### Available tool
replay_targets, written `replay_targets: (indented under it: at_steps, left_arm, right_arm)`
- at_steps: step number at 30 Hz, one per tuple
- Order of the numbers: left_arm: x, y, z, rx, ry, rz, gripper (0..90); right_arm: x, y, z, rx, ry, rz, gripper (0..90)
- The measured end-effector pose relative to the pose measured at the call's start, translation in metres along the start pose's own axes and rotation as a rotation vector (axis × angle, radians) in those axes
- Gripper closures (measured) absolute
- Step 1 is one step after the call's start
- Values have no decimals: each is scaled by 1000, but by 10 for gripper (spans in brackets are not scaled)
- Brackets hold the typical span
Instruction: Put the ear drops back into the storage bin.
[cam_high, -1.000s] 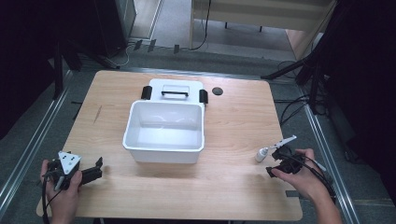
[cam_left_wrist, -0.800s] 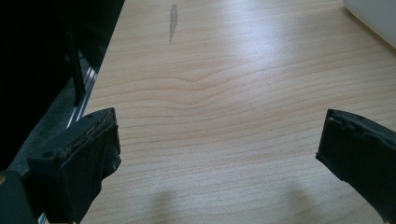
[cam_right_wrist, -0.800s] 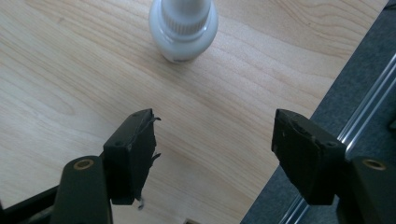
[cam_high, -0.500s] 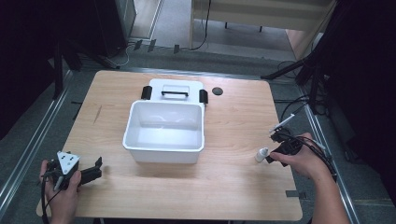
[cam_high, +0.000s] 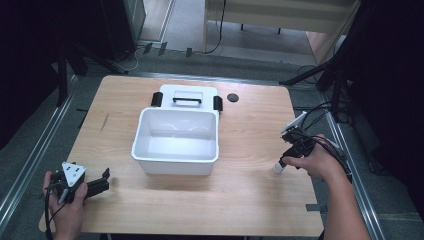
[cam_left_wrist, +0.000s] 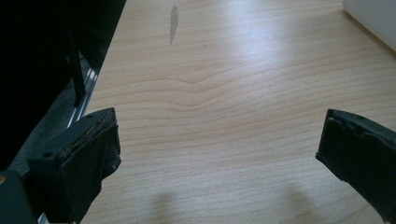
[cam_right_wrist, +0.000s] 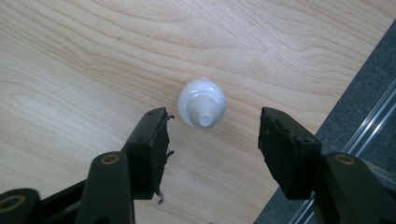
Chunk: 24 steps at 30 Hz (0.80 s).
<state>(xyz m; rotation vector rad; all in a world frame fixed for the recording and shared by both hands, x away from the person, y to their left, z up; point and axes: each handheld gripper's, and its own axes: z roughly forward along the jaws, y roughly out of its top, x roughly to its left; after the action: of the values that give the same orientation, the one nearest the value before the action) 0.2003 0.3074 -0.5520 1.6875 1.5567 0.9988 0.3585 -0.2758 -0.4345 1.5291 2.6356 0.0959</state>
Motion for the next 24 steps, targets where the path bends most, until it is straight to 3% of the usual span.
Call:
replay_targets:
  at_steps: [9,12,24]
  left_arm:
    - [0,0,0,-1,0,-1,0]
    - [0,0,0,-2,0,-2,0]
    - [0,0,0,-3,1,0,0]
  right_arm:
    - [-5,8,8,58,26,54,560]
    - [-4,10,11,67,37,47,571]
    - [-4,14,15,63,32,70,641]
